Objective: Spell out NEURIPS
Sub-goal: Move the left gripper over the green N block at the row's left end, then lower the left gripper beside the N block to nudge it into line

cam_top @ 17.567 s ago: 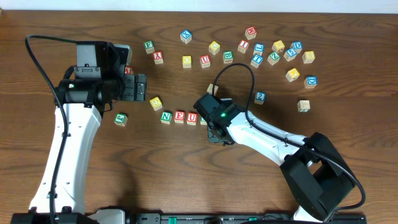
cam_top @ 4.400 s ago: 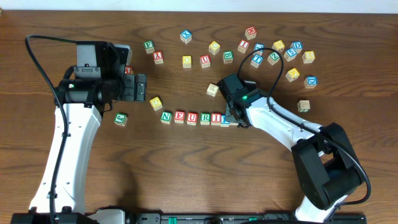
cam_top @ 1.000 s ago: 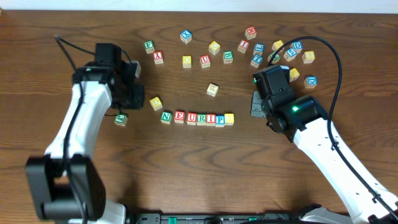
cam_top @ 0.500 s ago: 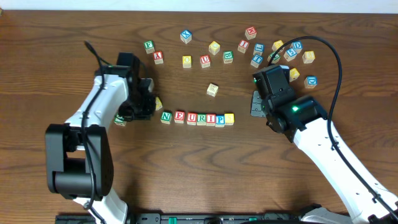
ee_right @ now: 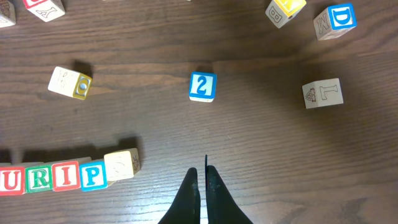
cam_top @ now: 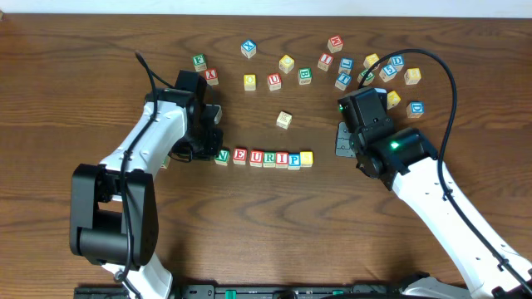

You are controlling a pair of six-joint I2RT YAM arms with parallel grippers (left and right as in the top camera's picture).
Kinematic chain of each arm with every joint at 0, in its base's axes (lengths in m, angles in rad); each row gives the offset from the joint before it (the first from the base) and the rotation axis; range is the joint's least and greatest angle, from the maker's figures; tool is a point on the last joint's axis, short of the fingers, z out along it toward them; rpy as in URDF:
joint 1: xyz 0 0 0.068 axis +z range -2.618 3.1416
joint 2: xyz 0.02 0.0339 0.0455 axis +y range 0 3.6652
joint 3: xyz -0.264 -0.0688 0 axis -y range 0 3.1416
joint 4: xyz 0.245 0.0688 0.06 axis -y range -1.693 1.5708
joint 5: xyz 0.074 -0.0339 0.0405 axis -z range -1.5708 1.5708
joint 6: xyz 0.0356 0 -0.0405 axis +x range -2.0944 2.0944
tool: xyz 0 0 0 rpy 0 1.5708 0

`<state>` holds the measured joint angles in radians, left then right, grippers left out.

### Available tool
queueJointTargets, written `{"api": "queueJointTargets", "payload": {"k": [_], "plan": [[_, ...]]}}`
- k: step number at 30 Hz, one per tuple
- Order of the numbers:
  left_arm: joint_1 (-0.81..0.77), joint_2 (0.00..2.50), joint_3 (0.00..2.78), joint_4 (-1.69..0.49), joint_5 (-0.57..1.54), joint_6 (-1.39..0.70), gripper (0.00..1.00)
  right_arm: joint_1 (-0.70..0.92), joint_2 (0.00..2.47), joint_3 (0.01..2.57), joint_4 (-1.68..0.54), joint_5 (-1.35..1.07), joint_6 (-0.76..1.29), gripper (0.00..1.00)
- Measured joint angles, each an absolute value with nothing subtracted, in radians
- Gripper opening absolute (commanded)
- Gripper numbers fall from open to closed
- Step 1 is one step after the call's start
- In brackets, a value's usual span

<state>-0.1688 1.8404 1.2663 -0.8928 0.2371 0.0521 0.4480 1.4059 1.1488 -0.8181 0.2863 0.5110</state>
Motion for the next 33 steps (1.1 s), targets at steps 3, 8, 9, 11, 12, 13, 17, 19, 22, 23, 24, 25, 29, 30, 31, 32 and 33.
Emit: {"api": "queueJointTargets", "payload": {"k": [3,8,9,11,12,13,17,19,22,23,24,25,29,30,31,32,33], "plan": [[-0.169,1.840,1.266,-0.893,0.226,0.052,0.08,0.448,1.406,1.149,-0.818,0.287,0.511,0.01],[-0.169,1.840,1.266,-0.890,0.193,0.052,0.08,0.448,1.406,1.149,-0.818,0.286,0.511,0.01],[-0.169,1.840,1.266,-0.887,0.187,0.052,0.08,0.448,1.406,1.149,-0.818,0.287,0.511,0.01],[-0.169,1.840,1.266,-0.880,0.176,0.052,0.08,0.448,1.406,1.149,-0.818,0.286,0.511,0.01],[-0.169,1.840,1.266,-0.878,0.173,0.052,0.08,0.448,1.406,1.149,-0.818,0.287,0.511,0.01],[-0.169,1.840,1.266,-0.874,0.170,0.052,0.08,0.448,1.406,1.149,-0.819,0.286,0.511,0.01],[-0.169,1.840,1.260,-0.831,0.160,0.052,0.08,0.448,1.406,1.149,-0.819,0.286,0.511,0.01],[-0.169,1.840,1.246,-0.797,0.157,0.052,0.08,0.448,1.406,1.149,-0.819,0.287,0.511,0.01],[-0.169,1.840,1.209,-0.757,0.154,0.052,0.08,0.448,1.406,1.149,-0.821,0.287,0.511,0.01],[-0.169,1.840,1.198,-0.756,0.154,0.052,0.08,0.448,1.406,1.149,-0.822,0.287,0.511,0.01],[-0.169,1.840,1.193,-0.757,0.154,0.052,0.08,0.448,1.406,1.149,-0.822,0.287,0.511,0.01],[-0.169,1.840,1.190,-0.756,0.154,0.052,0.08,0.448,1.406,1.149,-0.822,0.287,0.511,0.01],[-0.169,1.840,1.187,-0.752,0.154,0.052,0.08,0.448,1.406,1.149,-0.822,0.287,0.511,0.01],[-0.169,1.840,1.187,-0.752,0.154,0.052,0.08,0.448,1.406,1.149,-0.822,0.287,0.511,0.01],[-0.169,1.840,1.187,-0.752,0.154,0.052,0.08,0.448,1.406,1.149,-0.822,0.287,0.511,0.01],[-0.169,1.840,1.187,-0.752,0.154,0.052,0.08,0.448,1.406,1.149,-0.822,0.287,0.511,0.01],[-0.169,1.840,1.187,-0.752,0.154,0.052,0.08,0.448,1.406,1.149,-0.822,0.287,0.511,0.01]]}}
